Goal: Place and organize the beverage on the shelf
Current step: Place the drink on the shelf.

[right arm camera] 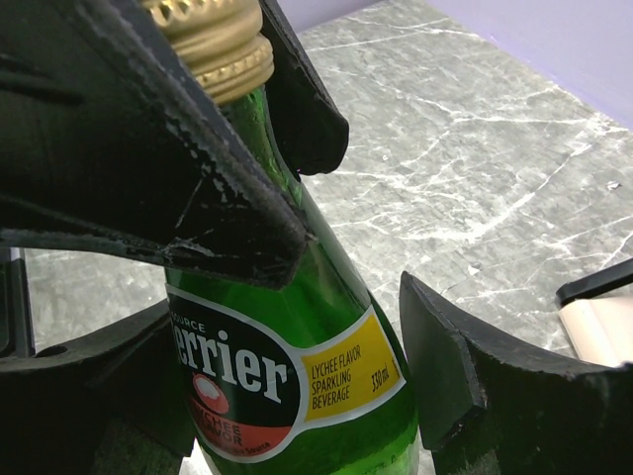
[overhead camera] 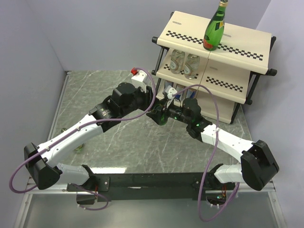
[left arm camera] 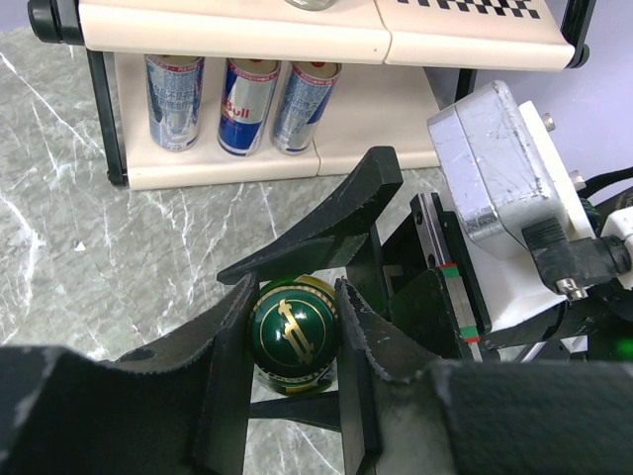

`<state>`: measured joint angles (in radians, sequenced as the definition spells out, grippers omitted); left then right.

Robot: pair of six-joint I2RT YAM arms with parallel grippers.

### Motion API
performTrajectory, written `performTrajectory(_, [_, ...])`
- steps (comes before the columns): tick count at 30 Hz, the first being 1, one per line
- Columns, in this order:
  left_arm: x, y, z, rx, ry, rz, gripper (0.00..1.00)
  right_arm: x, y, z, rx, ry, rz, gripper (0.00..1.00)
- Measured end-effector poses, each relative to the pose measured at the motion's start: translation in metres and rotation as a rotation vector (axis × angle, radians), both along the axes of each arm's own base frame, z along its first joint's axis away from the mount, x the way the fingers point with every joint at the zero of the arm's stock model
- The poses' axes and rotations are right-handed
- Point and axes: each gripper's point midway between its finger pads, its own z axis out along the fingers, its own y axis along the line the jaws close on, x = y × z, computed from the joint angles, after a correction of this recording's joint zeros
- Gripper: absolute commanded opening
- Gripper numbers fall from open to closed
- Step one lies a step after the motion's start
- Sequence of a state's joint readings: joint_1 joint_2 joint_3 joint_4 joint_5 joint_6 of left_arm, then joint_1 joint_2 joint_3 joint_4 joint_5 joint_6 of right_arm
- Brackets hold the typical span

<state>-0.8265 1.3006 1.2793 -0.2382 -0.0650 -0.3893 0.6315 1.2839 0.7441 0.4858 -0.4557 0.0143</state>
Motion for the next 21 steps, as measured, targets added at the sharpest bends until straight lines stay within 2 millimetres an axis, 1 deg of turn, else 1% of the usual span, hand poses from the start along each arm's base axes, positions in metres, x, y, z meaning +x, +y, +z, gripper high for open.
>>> performTrajectory(1, [0.0,0.0,0.0,0.001,-0.001,0.0,0.0,0.0001,-0.0003,-0.0002,0.0,0.001,0.0,0.45])
performTrajectory(2, [0.0,0.0001,0.0,0.001,-0.001,0.0,0.0,0.0,-0.0002,-0.0002,0.0,0.001,0.001,0.55])
performTrajectory(5, [0.0001,0.0001,0.0,0.002,-0.002,0.0,0.0,0.0003,-0.0005,-0.0002,0.0,0.001,0.0,0.65])
performTrajectory(7, [0.0001,0.0002,-0.0001,0.003,-0.003,-0.001,0.0,0.0003,-0.0005,-0.0002,0.0,0.001,0.0,0.69])
performTrajectory(9, [0.0003,0.0003,-0.0001,0.004,-0.004,0.0,0.0,0.0003,-0.0005,-0.0002,0.0,0.001,0.0,0.78])
performTrajectory(12, [0.0005,0.0004,0.0,0.007,-0.007,-0.001,0.0,-0.0004,-0.0001,0.0001,0.003,0.005,0.003,0.84])
performTrajectory(14, [0.0007,0.0007,-0.0001,0.008,-0.008,0.0,0.0,-0.0017,0.0006,0.0001,0.004,0.007,0.011,0.86])
performTrajectory(21, [0.001,0.0012,-0.0003,0.014,-0.013,0.0,0.0,-0.0043,0.0016,-0.0005,0.003,0.01,0.028,0.87])
